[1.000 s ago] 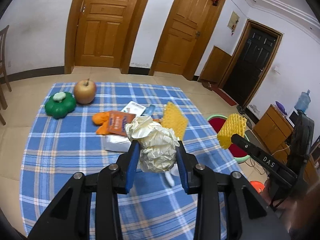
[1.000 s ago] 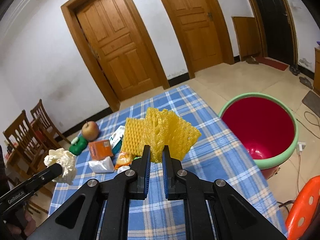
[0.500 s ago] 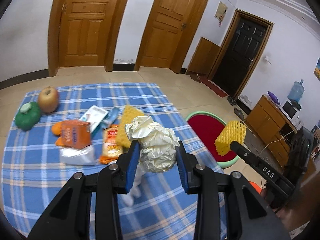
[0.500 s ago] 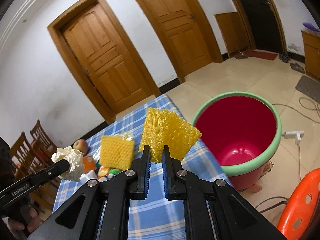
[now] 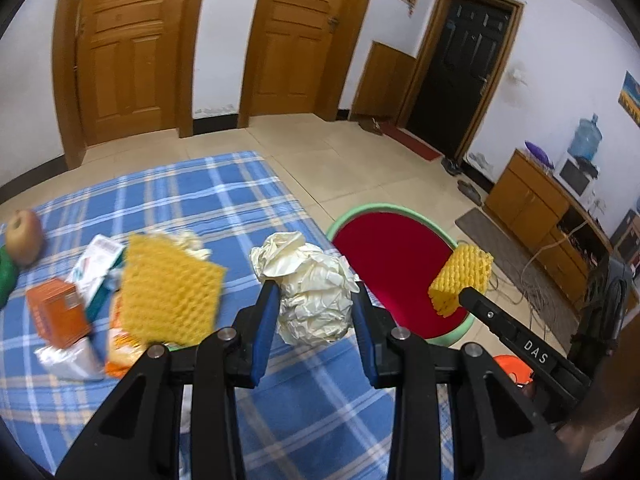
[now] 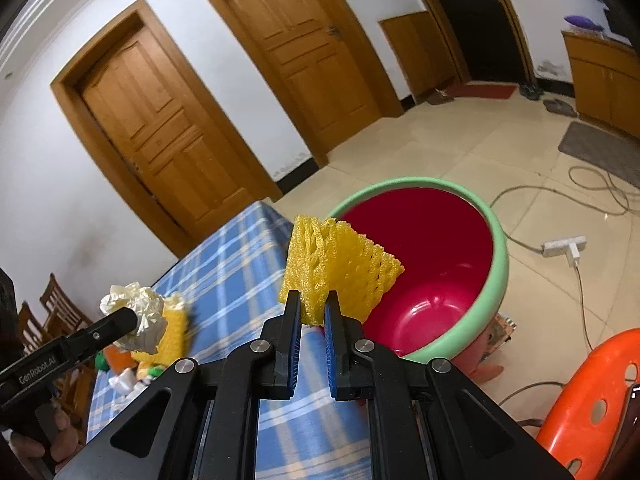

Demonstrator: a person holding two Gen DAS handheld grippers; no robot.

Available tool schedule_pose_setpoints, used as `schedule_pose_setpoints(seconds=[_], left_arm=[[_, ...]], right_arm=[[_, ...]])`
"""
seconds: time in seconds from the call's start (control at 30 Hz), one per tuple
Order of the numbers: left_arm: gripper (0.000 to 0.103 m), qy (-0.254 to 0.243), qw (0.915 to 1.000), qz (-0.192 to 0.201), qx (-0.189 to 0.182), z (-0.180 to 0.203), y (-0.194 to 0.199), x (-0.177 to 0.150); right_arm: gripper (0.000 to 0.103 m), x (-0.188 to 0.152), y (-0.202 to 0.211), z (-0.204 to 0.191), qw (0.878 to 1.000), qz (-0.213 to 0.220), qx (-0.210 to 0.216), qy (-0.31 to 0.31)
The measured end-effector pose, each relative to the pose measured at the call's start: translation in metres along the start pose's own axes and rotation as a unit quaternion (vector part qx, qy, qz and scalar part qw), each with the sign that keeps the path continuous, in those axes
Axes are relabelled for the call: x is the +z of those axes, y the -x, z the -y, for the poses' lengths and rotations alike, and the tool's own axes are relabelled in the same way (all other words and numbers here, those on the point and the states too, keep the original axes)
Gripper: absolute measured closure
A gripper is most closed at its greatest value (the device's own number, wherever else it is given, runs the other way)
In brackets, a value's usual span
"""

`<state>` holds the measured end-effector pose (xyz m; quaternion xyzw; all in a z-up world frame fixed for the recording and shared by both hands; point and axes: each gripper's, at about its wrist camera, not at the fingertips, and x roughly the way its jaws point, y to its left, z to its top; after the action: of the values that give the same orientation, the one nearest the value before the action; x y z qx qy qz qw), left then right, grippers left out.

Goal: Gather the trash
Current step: 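Carry both items over the red basin and open both tools to drop them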

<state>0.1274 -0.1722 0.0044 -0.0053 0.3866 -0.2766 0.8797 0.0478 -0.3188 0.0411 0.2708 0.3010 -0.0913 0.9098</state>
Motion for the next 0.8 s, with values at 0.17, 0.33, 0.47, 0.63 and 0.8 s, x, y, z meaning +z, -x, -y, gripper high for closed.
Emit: schedule_pose_setpoints(seconds=[0.17, 0.33, 0.47, 0.63, 0.8], left_arm=[[0.067, -0.013, 0.9998, -0.014, -0.001, 0.011, -0.025, 0.004], [0.067, -0.027, 0.9994, -0.022, -0.003, 0.024, -0.047, 0.009], [0.067, -0.035, 0.9989, -0.03, -0.009, 0.033, -0.062, 0.014], [0.067, -0.045, 0.9984, -0.034, -0.01, 0.043, -0.075, 0.017], [0.067, -0.052, 0.9976, -0.043, -0.015, 0.051, -0.086, 0.016]], right_arm=[[0.092, 0.008, -0.021, 0.017, 1.0, -0.022, -0.005, -0.02], [0.09, 0.01, -0.034, 0.03, 0.999, -0.03, -0.013, -0.033], [0.085, 0.013, -0.042, 0.042, 0.998, -0.045, -0.012, -0.047], [0.072, 0.017, -0.042, 0.052, 0.998, -0.038, -0.023, -0.046], [0.067, 0.02, -0.037, 0.058, 0.998, -0.028, -0.024, -0.046]])
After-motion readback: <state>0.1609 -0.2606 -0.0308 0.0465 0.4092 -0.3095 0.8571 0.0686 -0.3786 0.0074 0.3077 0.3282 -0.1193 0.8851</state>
